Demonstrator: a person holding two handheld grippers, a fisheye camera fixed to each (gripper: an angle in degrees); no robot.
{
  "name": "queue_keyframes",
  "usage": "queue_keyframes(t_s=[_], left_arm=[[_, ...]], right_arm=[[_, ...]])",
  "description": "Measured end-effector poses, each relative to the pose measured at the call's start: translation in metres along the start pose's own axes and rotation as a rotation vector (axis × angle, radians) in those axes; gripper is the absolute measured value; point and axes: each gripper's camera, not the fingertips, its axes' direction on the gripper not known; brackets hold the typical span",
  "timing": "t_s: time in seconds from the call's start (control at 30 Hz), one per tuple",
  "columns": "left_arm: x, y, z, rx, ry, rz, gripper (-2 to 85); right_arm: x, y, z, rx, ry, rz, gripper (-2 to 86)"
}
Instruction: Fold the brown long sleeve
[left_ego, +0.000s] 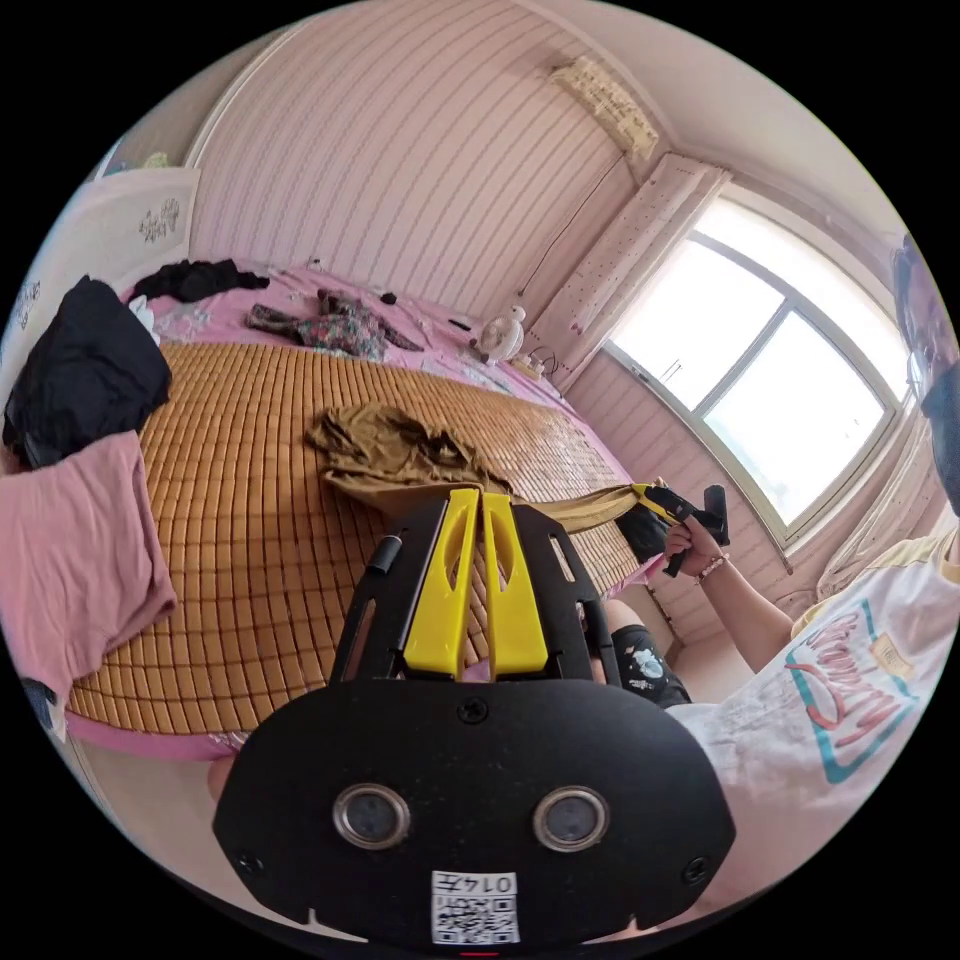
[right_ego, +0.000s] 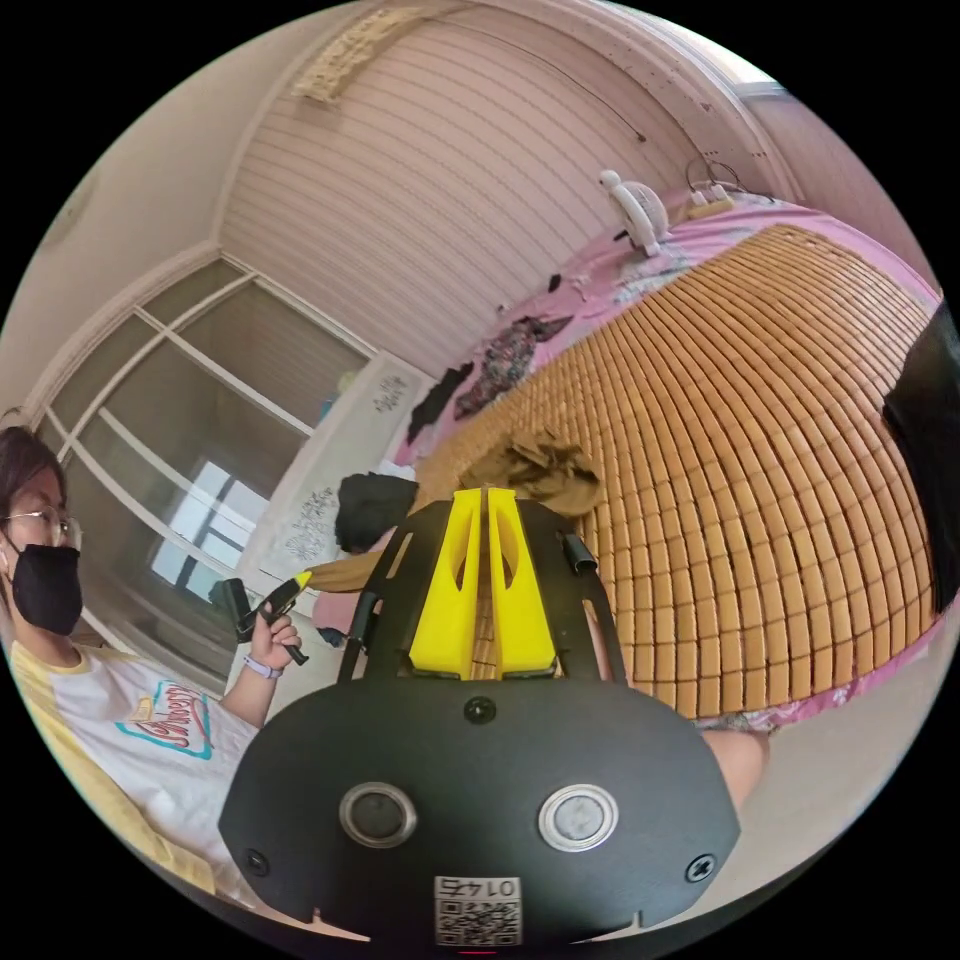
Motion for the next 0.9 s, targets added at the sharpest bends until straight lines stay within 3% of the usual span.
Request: queue_keyframes(t_s=[0.2,0.4,0.57,0.77,0.9], left_arm=[[0.139,-0.111,-0.173,0.42,-0.049,0.36,-0.7],[0.27,-0.131,-0.331,0.71,-0.149,0.522,-0.7],[0.331,-0.097,-0.385,0.763,-0.264,0.555,-0.7],[0.403,-0.059,-0.459,1.004,-0.281,0.65,-0.7],[0.426,-0.062,-0.479,0.985,-0.297,0.71,-0.7]], right_arm=[[-0.225,-0.08,-0.146,0.282,-0.157,-0.537,0.6],[-0.408,-0.045,-0.296,0.601,-0.141,-0.912,0.6],[-0.464,-0.019,-0.331,0.584,-0.006,-0.974,0.6],[-0.517,0.006,-0.41,0.706,-0.218,-1.051,0.6],[-0.544,0.009,-0.422,0.749,-0.12,-1.117,0.5]])
